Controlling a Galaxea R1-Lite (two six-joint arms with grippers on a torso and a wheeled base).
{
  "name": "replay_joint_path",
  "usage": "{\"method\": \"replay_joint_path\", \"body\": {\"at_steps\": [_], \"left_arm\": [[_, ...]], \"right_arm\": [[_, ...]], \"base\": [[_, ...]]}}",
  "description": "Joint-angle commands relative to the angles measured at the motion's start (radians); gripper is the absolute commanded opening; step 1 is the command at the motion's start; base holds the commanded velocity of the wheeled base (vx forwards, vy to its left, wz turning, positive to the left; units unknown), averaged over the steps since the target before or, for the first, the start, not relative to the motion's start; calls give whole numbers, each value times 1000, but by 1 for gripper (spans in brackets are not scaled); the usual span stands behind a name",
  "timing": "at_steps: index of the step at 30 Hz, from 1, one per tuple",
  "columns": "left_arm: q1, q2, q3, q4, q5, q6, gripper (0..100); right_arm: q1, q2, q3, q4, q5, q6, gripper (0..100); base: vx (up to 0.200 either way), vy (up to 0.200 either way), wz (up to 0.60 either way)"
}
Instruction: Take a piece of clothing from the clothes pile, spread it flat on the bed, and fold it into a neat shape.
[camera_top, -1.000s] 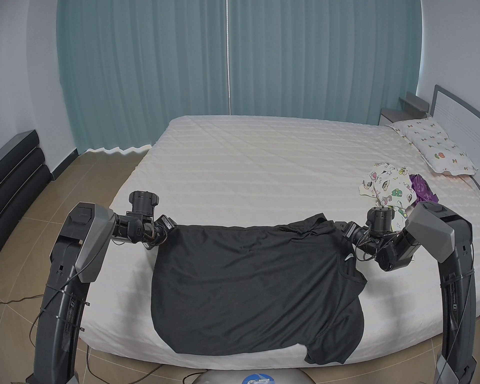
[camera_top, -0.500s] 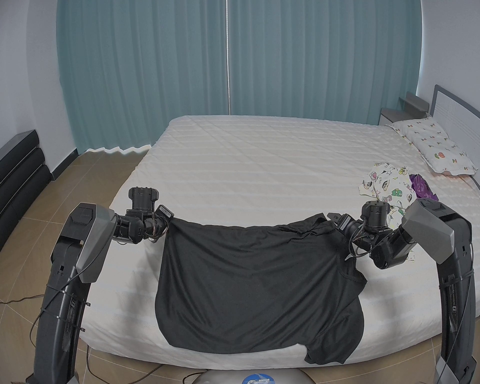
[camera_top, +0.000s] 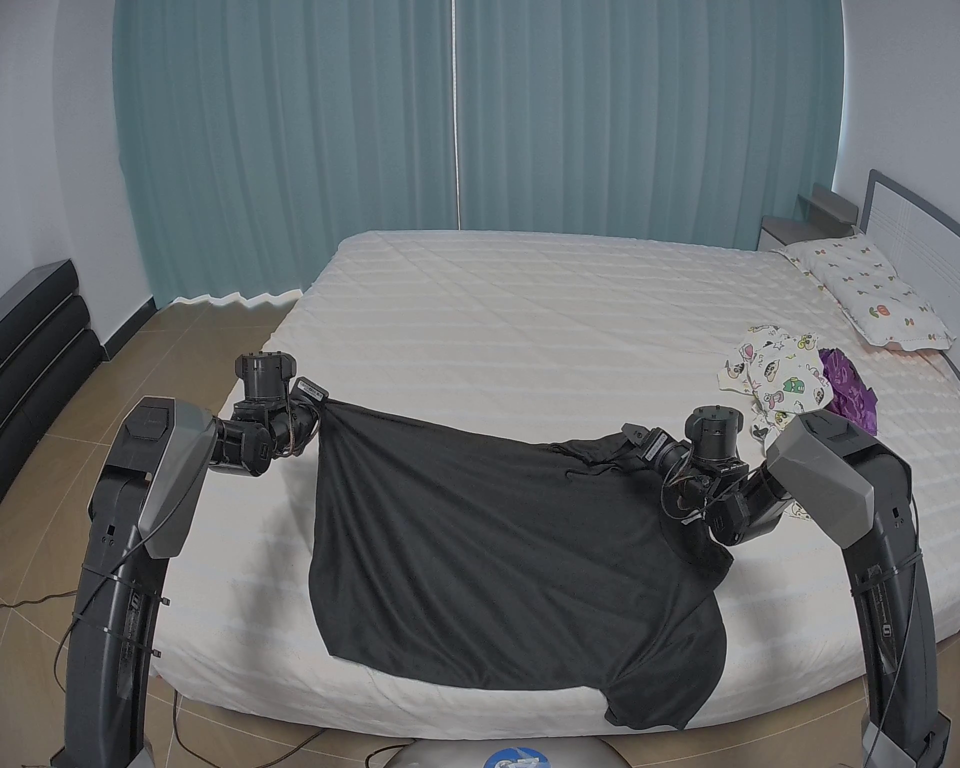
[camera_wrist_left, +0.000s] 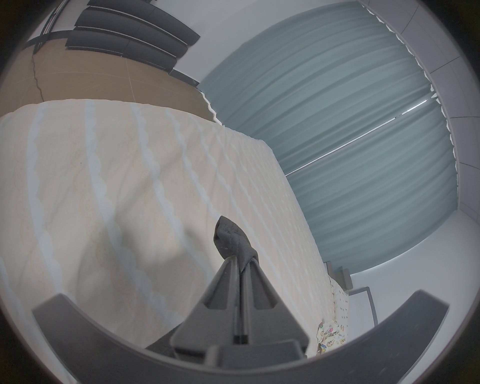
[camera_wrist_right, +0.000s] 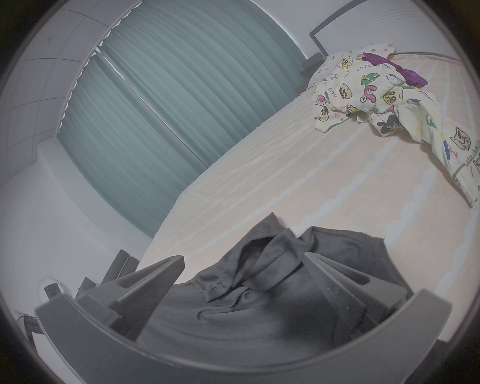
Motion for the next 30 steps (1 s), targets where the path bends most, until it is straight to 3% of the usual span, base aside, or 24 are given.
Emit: {"method": "replay_joint_path", "body": {"at_steps": [1, 16, 17, 25, 30], "left_arm": [[1, 6, 0, -11, -1, 0, 0], [-13, 26, 0, -42, -3, 54, 0], [-11, 27, 0, -48, -3, 54, 100], [-6, 10, 15, -37, 5, 49, 100], [9, -119, 181, -43, 34, 44, 100]], "right_arm": [[-21, 9, 11, -4, -1, 0, 100], [-77, -19, 49, -10, -18, 0, 100], [-77, -25, 52, -10, -18, 0, 100], [-92, -102, 138, -8, -16, -9, 100], [-104, -198, 246, -2, -2, -18, 100]], "base": [[0, 0, 0], [0, 0, 0], [0, 0, 0], [0, 0, 0], [0, 0, 0]]}}
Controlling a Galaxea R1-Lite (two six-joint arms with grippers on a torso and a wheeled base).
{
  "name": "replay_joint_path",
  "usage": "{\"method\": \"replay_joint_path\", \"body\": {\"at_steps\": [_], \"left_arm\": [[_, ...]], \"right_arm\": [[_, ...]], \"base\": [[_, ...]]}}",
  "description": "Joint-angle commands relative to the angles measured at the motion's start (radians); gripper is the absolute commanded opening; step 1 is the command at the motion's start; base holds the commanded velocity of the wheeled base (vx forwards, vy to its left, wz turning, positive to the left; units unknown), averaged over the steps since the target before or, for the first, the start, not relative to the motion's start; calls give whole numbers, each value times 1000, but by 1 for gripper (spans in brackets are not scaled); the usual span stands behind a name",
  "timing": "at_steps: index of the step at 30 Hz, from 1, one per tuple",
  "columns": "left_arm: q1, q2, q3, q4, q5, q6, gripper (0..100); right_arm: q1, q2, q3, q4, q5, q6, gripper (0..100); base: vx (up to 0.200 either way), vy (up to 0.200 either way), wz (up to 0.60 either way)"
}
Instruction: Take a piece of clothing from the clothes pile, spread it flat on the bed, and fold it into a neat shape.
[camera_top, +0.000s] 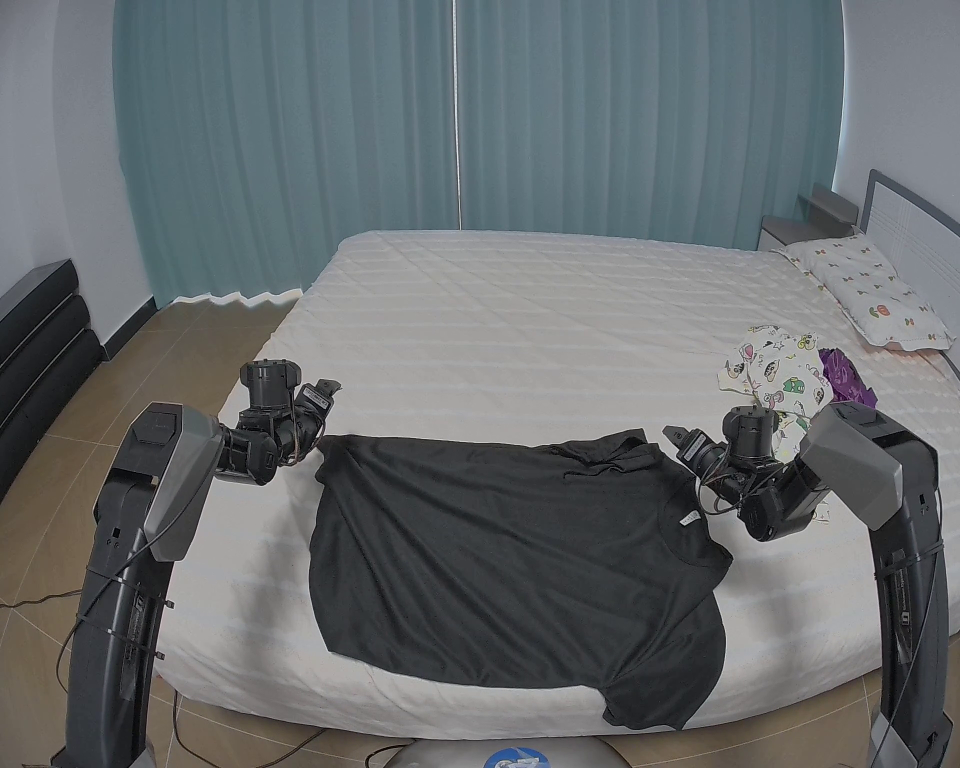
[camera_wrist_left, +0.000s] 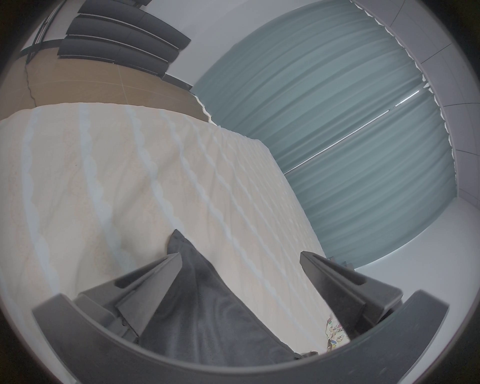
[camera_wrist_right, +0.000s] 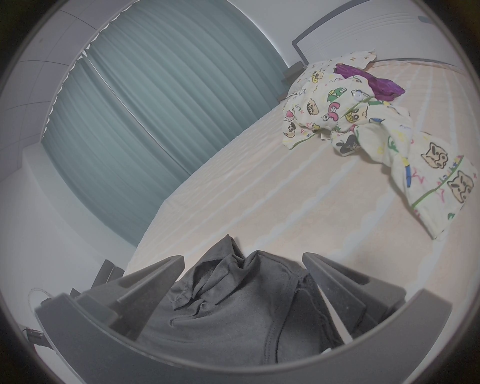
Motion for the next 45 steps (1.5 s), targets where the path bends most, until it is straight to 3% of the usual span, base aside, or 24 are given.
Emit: {"method": "replay_joint_path", "body": {"at_steps": [1, 6, 8, 10, 14, 17, 18, 22, 23, 27, 33, 45], "left_arm": [[17, -156, 184, -8, 4, -6, 100], [14, -291, 385, -14, -67, -5, 100], [2, -397, 563, -19, -88, 0, 100], [1, -440, 640, -36, -111, -2, 100], [-2, -615, 980, -132, -234, 2, 100], [-12, -651, 1092, -162, -252, 9, 100], [-22, -662, 1178, -192, -252, 40, 100], [-45, -661, 1295, -246, -245, 133, 100], [-78, -650, 1348, -277, -228, 195, 100], [-133, -624, 1379, -329, -174, 218, 100], [-256, -481, 1355, -428, -7, 215, 100], [-302, -430, 1295, -450, 96, 158, 100]], "right_arm": [[-16, -122, 117, 7, 9, -8, 100], [-18, -208, 247, 1, 9, -3, 100], [-13, -281, 373, -2, 11, 4, 100], [-10, -318, 419, -2, 14, 10, 100], [14, -433, 609, -5, 37, 47, 100], [19, -459, 677, -25, 37, 58, 100], [20, -470, 738, -65, 37, 76, 100], [22, -461, 836, -168, 37, 109, 100], [22, -447, 897, -255, 40, 135, 100], [20, -381, 954, -381, 48, 171, 100], [19, -261, 1028, -591, 54, 187, 100], [20, -269, 1029, -600, 57, 222, 100]], "base": [[0, 0, 0], [0, 0, 0], [0, 0, 0], [-100, 0, 0], [-200, 0, 0], [-200, 0, 0], [-200, 0, 0], [0, 0, 0], [0, 0, 0], [0, 0, 0], [0, 0, 0], [0, 0, 0]]}}
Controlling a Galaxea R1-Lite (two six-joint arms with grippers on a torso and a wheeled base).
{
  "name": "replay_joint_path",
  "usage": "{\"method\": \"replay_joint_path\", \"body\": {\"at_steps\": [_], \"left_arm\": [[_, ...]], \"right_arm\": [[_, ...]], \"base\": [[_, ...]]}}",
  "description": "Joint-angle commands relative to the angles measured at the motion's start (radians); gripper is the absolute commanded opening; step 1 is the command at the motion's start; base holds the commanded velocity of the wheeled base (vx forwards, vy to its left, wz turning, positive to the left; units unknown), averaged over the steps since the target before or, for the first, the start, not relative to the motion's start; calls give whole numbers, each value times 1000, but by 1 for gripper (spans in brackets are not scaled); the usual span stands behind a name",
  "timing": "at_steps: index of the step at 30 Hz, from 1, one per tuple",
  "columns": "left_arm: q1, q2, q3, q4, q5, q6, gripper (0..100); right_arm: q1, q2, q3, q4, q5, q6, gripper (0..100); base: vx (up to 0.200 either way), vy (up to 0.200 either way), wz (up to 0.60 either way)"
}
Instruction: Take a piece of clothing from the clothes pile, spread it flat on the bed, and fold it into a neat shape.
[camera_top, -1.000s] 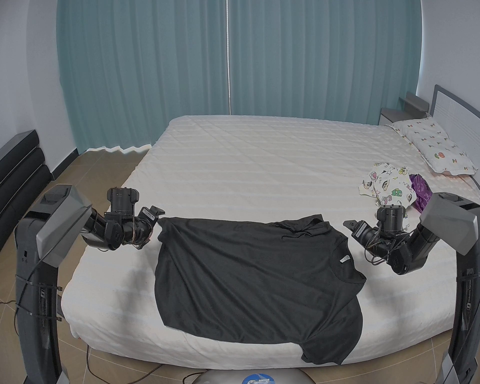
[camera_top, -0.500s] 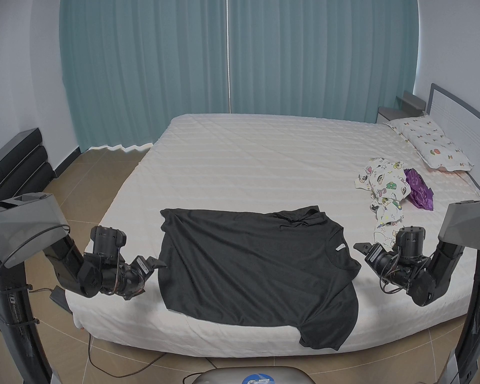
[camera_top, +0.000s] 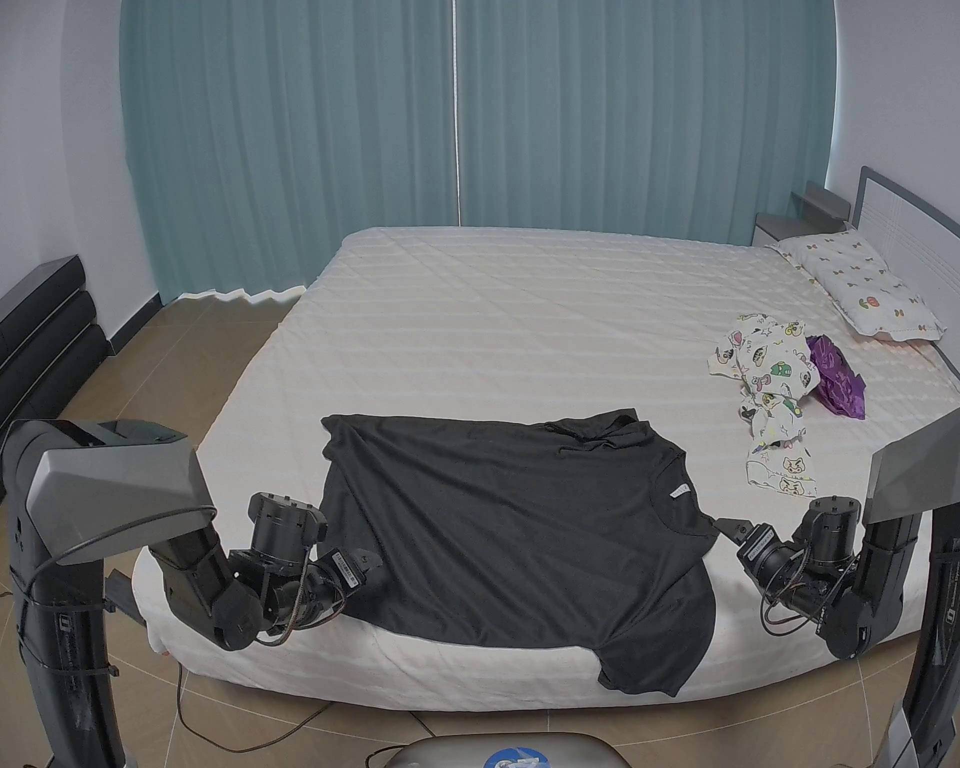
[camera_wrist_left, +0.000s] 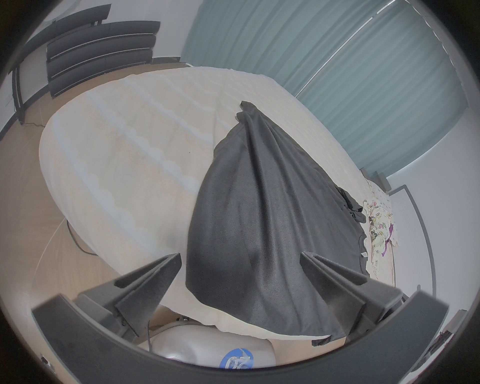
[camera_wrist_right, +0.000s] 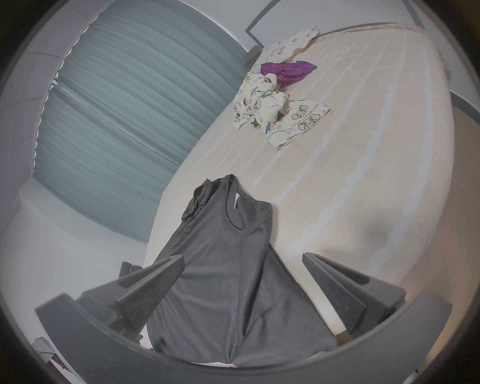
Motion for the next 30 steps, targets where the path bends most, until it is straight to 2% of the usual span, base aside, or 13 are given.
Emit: {"method": "replay_joint_path", "body": {"at_steps": [1, 10, 16, 17, 24, 26, 30], "left_arm": [[-27, 29, -2, 2, 22, -6, 100], [-51, 57, -22, 7, 80, -4, 100], [-57, 81, -74, 65, 116, -3, 100], [-57, 81, -75, 68, 117, -3, 0], [-60, 86, -95, 142, 172, -3, 0], [-37, 86, -88, 156, 209, -3, 0], [-19, 68, -49, 192, 219, 2, 0]], "right_arm": [[1, 15, 6, -3, 1, 5, 100], [1, 12, 4, -4, 1, 8, 100], [2, 13, 6, -20, 1, 8, 100], [2, 13, 6, -21, 1, 8, 100], [2, 13, 13, -32, 1, 9, 100], [7, 13, 23, -40, 2, 9, 100], [12, 12, 27, -40, 8, 8, 100]], "base": [[0, 0, 0], [0, 0, 0], [0, 0, 0], [0, 0, 0], [0, 0, 0], [0, 0, 0], [0, 0, 0]]}}
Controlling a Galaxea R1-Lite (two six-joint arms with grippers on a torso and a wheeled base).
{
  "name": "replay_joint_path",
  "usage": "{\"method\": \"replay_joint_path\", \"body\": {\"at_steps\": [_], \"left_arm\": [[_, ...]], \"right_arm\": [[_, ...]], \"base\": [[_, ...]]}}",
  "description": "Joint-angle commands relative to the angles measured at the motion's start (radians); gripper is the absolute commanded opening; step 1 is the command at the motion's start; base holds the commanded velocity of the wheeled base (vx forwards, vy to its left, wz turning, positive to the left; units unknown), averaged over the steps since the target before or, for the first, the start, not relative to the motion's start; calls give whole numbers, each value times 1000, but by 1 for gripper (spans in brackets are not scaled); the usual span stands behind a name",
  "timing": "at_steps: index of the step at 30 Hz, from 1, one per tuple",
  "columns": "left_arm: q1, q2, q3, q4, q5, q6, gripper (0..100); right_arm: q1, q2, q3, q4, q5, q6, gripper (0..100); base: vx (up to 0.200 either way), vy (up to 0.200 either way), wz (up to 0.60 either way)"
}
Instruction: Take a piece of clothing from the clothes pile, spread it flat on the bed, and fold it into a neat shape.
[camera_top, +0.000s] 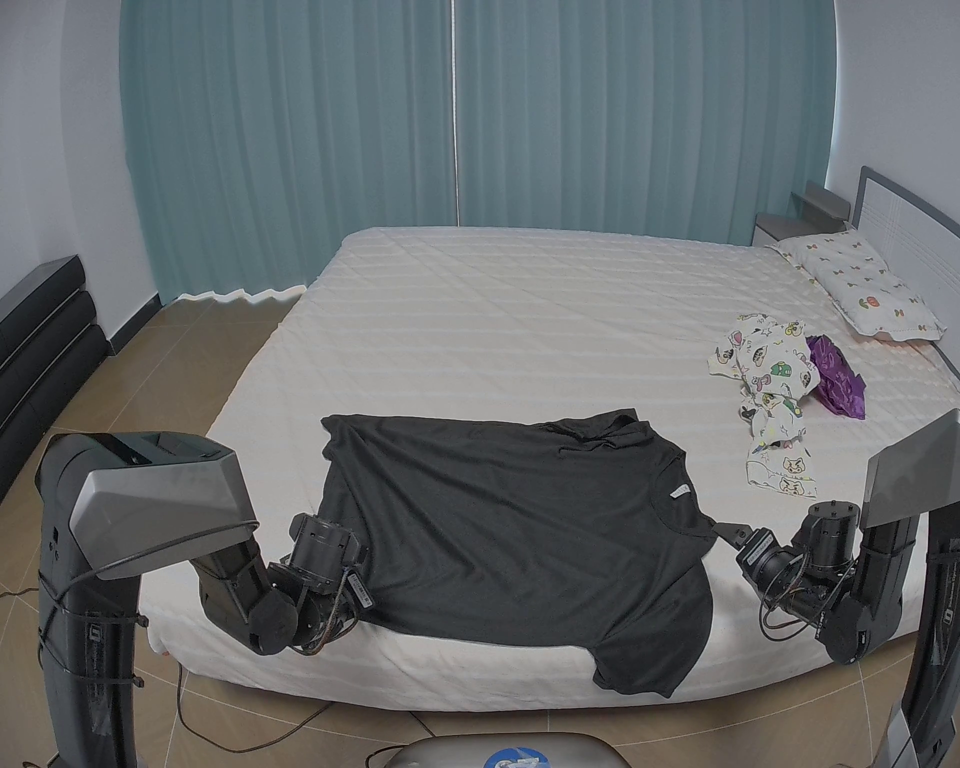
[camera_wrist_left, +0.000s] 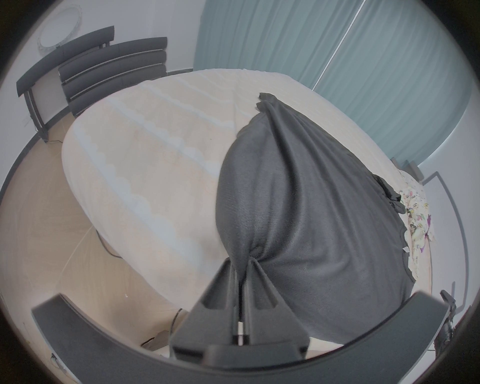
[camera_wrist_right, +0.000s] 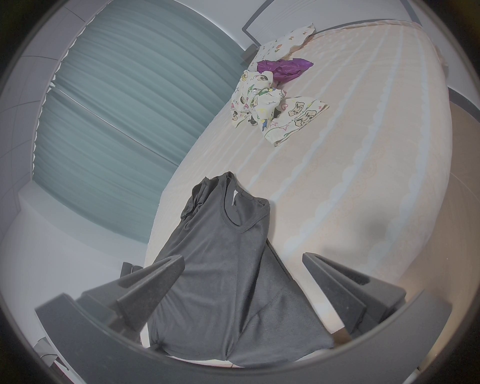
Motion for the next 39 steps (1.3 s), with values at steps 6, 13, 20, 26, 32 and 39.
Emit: {"method": "replay_joint_path", "body": {"at_steps": [6, 13, 20, 26, 32, 39], "left_arm": [[18, -24, 43, 69, 3, 5, 0], [11, -22, 46, 75, 2, 3, 0], [8, -24, 55, 70, -3, 0, 0], [8, -26, 61, 64, -4, -2, 0], [8, -26, 61, 64, -4, -2, 0], [8, -26, 61, 64, -4, 0, 0]], "right_arm": [[5, 2, 24, -15, 16, -7, 100], [-2, 19, 75, -13, 109, -75, 100], [24, 97, 52, -13, 142, -176, 100], [73, 97, -68, 103, 158, -213, 100], [82, 98, -182, 261, 150, -257, 100], [82, 121, -214, 274, 148, -292, 100]], "base": [[0, 0, 0], [0, 0, 0], [0, 0, 0], [0, 0, 0], [0, 0, 0], [0, 0, 0]]}}
